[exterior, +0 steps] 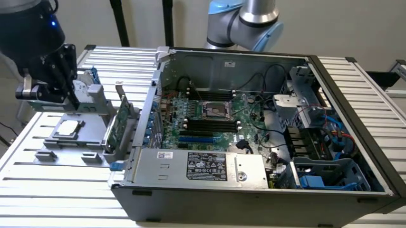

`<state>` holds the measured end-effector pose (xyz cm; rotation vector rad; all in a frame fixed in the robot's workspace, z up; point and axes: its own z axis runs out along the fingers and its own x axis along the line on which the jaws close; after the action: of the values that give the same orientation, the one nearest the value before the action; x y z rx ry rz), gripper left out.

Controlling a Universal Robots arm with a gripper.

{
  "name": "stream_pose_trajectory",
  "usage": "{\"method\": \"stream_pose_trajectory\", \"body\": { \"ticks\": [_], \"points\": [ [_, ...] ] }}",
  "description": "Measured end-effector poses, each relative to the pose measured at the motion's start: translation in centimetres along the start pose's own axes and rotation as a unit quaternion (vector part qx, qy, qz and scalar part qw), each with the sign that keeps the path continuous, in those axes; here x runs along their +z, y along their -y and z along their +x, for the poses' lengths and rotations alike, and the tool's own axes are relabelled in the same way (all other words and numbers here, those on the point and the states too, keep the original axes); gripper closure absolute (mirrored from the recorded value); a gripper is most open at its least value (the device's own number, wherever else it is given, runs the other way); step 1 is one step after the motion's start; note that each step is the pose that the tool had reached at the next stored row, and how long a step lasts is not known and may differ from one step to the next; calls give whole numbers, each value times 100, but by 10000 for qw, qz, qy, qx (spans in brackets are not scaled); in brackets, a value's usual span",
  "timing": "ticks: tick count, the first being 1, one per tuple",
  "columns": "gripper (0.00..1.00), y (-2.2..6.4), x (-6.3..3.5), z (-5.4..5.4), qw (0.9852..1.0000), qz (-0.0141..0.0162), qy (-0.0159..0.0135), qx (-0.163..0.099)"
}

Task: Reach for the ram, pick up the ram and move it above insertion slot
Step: 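Pick up the ram and move it above insertion slot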

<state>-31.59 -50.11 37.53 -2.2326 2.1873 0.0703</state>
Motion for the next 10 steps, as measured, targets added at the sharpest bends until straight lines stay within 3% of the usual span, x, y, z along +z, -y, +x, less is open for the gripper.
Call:
{"method": "stream_pose_trajectory", "body": {
  "ticks": [4, 10],
  "points": [
    [86, 180, -176, 2, 10000, -5, 37, -5],
    [86, 450, -245, 5, 9999, -8, 112, -6]
  ]
}}
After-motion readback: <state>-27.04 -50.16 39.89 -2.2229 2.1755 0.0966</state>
